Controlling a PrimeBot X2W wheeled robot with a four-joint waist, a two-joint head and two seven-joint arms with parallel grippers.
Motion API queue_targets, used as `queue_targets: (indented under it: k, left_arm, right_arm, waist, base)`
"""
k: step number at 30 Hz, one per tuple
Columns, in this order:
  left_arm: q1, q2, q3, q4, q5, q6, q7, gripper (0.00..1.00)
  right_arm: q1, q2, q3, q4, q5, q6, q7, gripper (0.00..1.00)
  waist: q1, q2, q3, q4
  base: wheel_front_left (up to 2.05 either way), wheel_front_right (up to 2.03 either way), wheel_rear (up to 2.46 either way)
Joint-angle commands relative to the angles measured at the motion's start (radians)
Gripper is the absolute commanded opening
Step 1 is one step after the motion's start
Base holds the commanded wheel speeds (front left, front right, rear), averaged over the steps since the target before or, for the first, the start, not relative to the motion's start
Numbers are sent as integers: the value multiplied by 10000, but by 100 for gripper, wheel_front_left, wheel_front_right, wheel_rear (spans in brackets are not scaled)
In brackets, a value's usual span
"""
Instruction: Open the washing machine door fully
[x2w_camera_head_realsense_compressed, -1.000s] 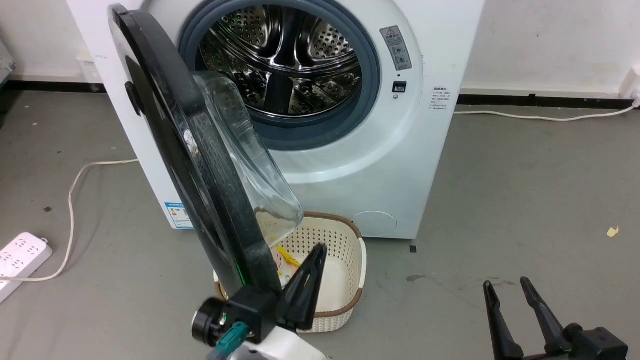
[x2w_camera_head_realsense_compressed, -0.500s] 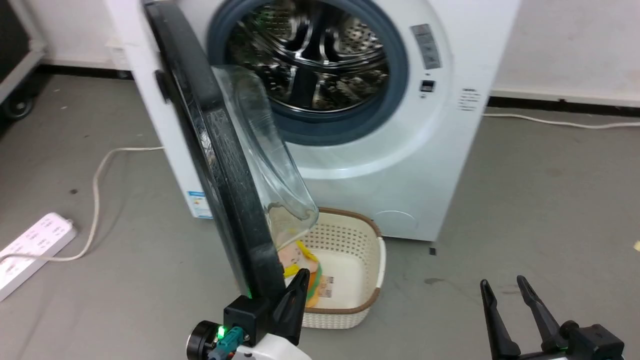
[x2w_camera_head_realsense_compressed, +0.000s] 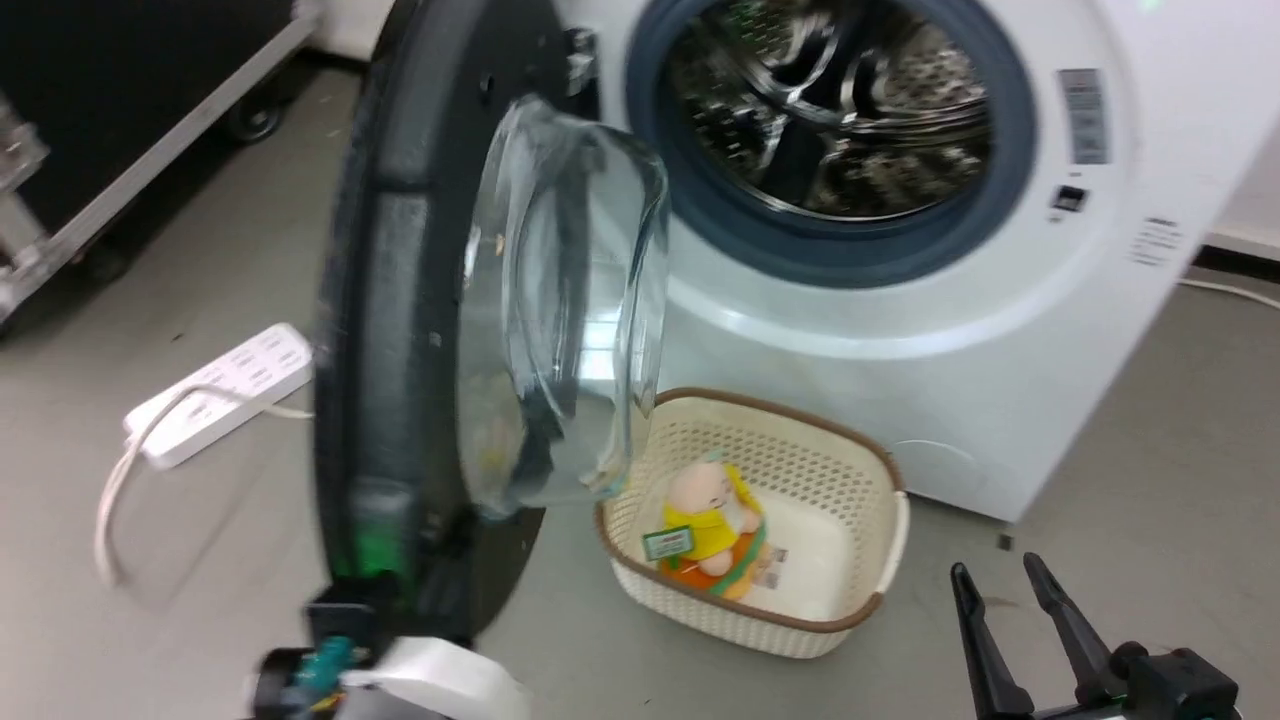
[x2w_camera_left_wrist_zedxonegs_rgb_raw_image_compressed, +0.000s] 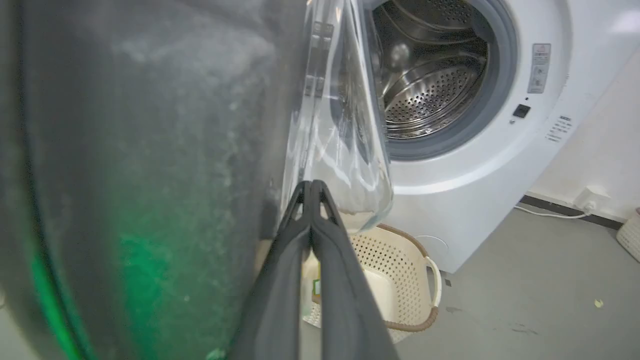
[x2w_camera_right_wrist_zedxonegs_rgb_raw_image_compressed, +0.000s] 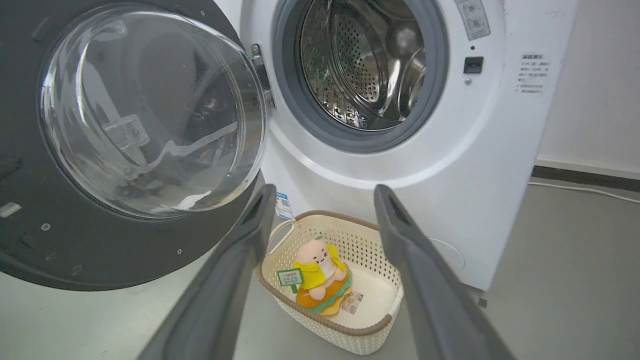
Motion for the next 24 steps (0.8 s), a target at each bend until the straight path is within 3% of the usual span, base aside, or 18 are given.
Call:
queue_targets:
  k: [1, 9, 14, 15, 16, 19, 24]
  left_arm:
    - [38, 170, 315, -47, -132, 147, -127, 0]
    - [-529, 813, 1914, -127, -845, 530, -421, 0]
    - [-1133, 1423, 2785, 89, -1288, 516, -395, 0]
    - [-1281, 1579, 2960, 168, -1382, 493, -363, 0]
    - [-1777, 2156, 3544, 550, -1644, 441, -258, 0]
    - [-2256, 2755, 4120, 954, -1809, 483, -230, 0]
    - [-3110, 3504, 4724, 1830, -2302, 190, -59, 0]
  right_arm:
    - [-118, -121, 32, 15, 48, 10, -42, 100]
    - [-341, -702, 163, -67, 21, 10, -20, 100]
    - [-432, -1197, 70, -362, 18, 10, 198, 100]
    - [-447, -1285, 31, -455, 27, 10, 245, 100]
    - [-495, -1522, -96, -747, 48, 10, 407, 100]
    - [-484, -1687, -206, -983, 55, 10, 561, 100]
    - [-477, -1895, -367, -1398, 45, 10, 783, 100]
  waist:
    - [0, 0, 289, 324]
    - [0, 0, 1284, 501]
    - [0, 0, 1938, 445]
    - [0, 0, 2073, 434]
    - [0, 0, 2452, 385]
    - [0, 0, 2769, 350]
    - [0, 0, 3318, 328]
  base:
    - [0, 0, 0]
    - [0, 0, 0]
    - [0, 0, 0]
    - [0, 0, 0]
    - [0, 0, 0]
    - [0, 0, 0]
    - [0, 0, 0]
